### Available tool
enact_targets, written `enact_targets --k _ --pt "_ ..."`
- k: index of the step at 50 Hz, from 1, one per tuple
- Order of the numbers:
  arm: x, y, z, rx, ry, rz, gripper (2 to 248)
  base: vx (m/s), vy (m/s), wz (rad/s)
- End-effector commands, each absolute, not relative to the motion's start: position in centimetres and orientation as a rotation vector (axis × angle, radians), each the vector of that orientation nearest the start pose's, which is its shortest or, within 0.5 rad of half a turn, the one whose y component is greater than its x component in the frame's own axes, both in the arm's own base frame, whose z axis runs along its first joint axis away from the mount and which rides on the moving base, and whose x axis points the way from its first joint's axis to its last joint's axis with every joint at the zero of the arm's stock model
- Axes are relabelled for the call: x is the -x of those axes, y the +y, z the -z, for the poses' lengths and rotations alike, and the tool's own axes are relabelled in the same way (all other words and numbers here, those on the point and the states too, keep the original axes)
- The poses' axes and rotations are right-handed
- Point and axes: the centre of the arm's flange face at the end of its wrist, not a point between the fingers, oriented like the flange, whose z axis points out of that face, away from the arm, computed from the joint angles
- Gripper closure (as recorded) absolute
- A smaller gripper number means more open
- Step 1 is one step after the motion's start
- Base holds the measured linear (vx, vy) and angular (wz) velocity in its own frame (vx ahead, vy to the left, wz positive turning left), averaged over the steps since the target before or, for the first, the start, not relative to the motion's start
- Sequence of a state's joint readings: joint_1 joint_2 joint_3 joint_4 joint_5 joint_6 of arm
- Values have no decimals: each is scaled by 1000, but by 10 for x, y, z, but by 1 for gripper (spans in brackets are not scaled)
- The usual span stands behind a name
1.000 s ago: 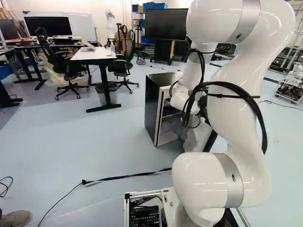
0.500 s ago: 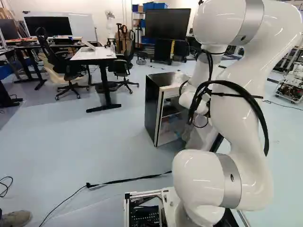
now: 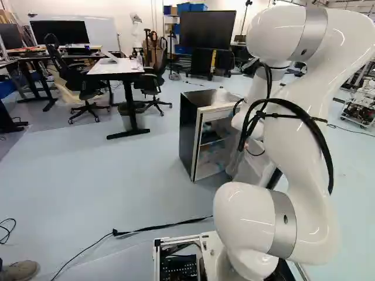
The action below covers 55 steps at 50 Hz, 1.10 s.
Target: Open the fridge door
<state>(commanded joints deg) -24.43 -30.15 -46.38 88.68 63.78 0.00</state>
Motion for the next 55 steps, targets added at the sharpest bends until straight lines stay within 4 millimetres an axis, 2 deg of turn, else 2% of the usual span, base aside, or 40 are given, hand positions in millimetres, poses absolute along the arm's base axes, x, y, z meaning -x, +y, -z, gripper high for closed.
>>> enact_targets --k 16,46,55 --pt "-415 -303 -296 -955 -1931 -1012 3 0 0 0" --pt "-429 -370 -295 -816 -1981 -1020 3 0 0 0" --pt "-424 -376 -295 -801 -1984 -1013 3 0 0 0"
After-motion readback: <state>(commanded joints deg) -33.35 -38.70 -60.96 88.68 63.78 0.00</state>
